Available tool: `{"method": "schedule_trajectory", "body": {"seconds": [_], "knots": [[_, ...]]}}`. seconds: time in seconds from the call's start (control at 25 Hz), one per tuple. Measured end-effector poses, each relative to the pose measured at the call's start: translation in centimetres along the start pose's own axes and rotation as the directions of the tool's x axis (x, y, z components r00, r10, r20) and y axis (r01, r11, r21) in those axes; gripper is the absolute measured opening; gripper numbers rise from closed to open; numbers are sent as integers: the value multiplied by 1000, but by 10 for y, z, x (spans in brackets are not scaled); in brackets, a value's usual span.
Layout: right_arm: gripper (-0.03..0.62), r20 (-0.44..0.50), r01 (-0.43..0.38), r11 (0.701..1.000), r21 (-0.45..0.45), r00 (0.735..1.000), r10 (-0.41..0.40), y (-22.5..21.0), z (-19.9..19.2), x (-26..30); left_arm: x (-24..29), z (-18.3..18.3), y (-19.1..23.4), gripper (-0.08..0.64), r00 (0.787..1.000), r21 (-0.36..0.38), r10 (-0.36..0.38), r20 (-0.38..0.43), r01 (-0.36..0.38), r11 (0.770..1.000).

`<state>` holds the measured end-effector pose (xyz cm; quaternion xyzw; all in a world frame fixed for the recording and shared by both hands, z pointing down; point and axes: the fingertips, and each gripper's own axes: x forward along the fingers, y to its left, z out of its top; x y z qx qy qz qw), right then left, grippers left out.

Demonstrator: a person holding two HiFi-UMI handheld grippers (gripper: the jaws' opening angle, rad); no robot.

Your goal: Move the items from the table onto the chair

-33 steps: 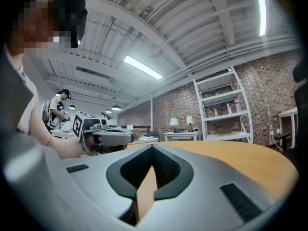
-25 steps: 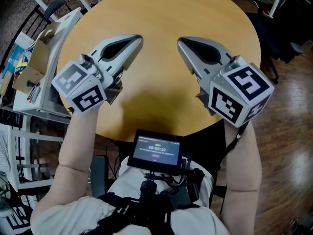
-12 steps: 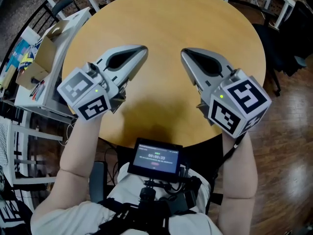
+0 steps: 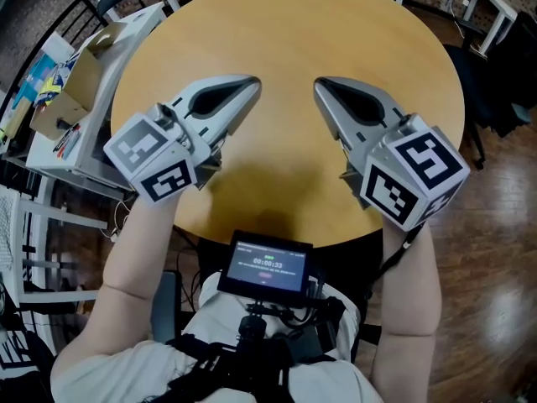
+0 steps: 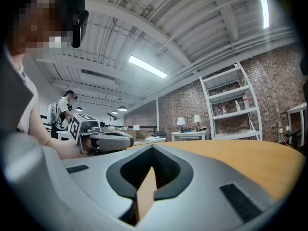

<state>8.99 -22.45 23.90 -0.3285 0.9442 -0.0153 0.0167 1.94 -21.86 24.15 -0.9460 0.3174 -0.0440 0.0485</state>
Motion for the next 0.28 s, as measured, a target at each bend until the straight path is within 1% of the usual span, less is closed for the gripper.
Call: {"method": "schedule_trajectory", "body": {"seconds": [0.28], "knots": [[0,-2,-17,1000,-3,1000,17,7,-4,9,-6,-5,4,18,1000,2,6,-1,-6,1000]]}}
